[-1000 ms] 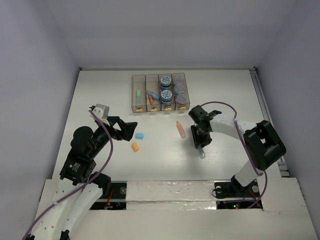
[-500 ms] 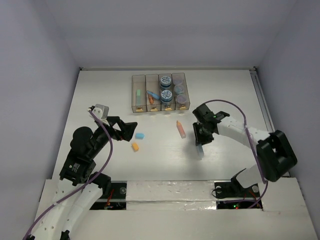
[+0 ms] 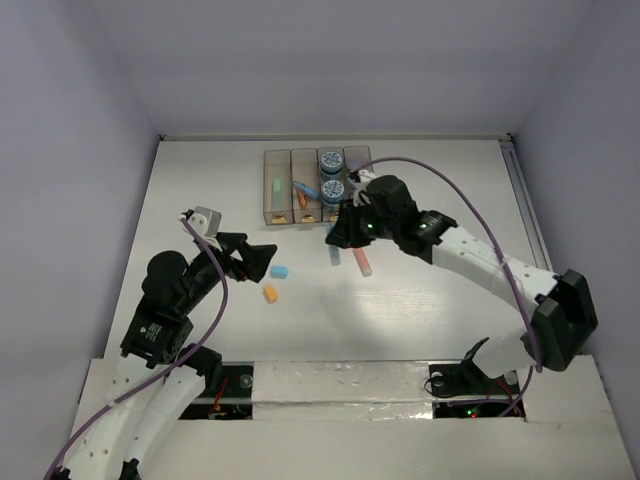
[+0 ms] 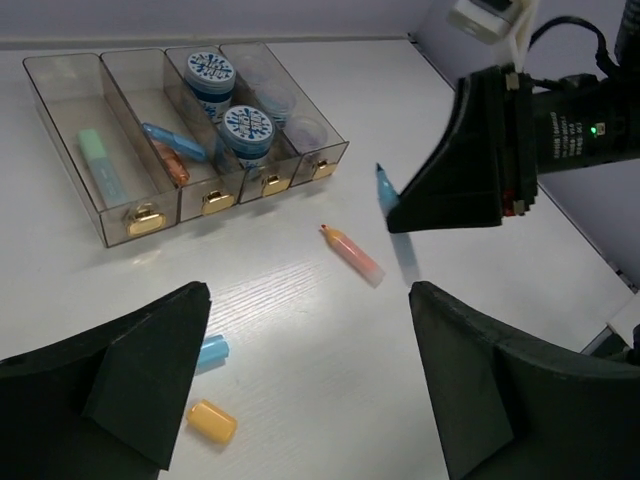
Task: Sort the stationery into containers
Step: Pick up the pen from the center of the board.
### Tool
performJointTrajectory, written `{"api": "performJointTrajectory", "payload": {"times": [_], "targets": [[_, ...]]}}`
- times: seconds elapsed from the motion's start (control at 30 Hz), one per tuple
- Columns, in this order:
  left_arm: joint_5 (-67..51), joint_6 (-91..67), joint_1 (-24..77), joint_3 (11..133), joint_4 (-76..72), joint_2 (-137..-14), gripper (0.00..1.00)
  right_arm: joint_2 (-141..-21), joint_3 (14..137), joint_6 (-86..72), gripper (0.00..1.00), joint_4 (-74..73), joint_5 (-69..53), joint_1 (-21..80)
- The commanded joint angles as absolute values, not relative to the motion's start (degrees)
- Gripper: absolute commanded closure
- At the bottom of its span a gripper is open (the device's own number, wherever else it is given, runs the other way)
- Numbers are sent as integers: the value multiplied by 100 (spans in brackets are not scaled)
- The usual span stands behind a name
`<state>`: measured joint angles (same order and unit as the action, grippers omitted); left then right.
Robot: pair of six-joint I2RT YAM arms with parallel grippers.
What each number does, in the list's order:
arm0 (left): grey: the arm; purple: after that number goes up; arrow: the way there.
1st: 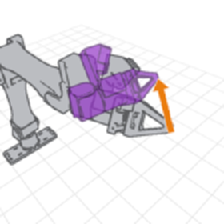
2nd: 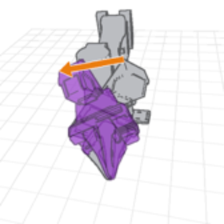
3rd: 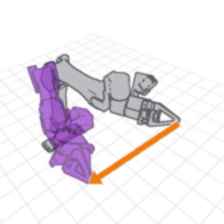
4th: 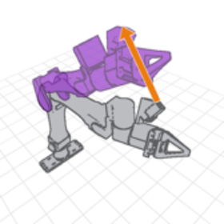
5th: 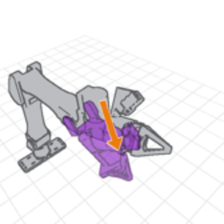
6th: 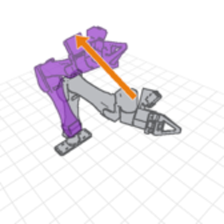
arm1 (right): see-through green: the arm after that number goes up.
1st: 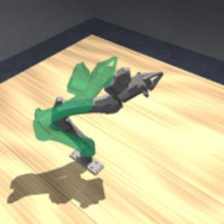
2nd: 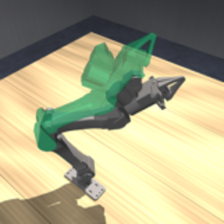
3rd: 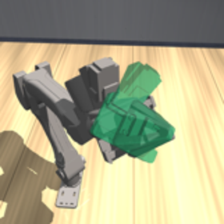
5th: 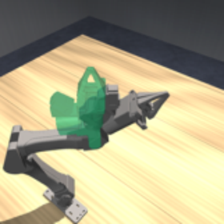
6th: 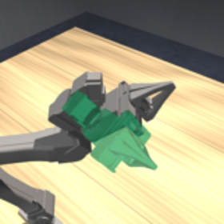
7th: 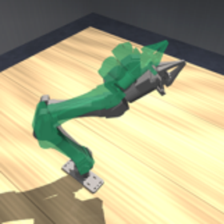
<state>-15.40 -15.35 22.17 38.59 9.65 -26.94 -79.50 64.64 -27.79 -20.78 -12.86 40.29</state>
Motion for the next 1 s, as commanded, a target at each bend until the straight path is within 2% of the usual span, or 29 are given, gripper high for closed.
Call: {"api": "performJointTrajectory", "payload": {"times": [0.0, 0.03, 0.07, 0.13, 0.23, 0.3, 0.57, 0.97], "targets": [[-1600, -1564, 2259, 3832, 686, -2795, 24, -8559, 7223, -3032, 95, -616, -1337, 4482], [-1565, -1573, 2259, 3832, 712, -2812, 31, -8691, 7486, -3041, 95, -528, -1284, 4535], [-1538, -1573, 2259, 3832, 721, -2865, 42, -8797, 7601, -3050, 95, -423, -1266, 4535], [-1538, -1573, 2259, 3832, 712, -2909, 48, -9061, 7751, -3146, 95, -142, -1275, 4605], [-1643, -1573, 2259, 3832, 703, -3032, 45, -9316, 8006, -3234, 95, 141, -1274, 4666], [-1713, -1556, 2259, 3841, 694, -3137, 38, -9421, 8225, -3261, 95, 210, -1309, 4667], [-1688, -1573, 2259, 3858, 738, -3428, 35, -9668, 8710, -3147, 95, 211, -1318, 5062], [-1433, -1591, 2259, 3858, 782, -3384, 42, -9721, 8710, -3278, 95, 404, -1450, 5458]]}}
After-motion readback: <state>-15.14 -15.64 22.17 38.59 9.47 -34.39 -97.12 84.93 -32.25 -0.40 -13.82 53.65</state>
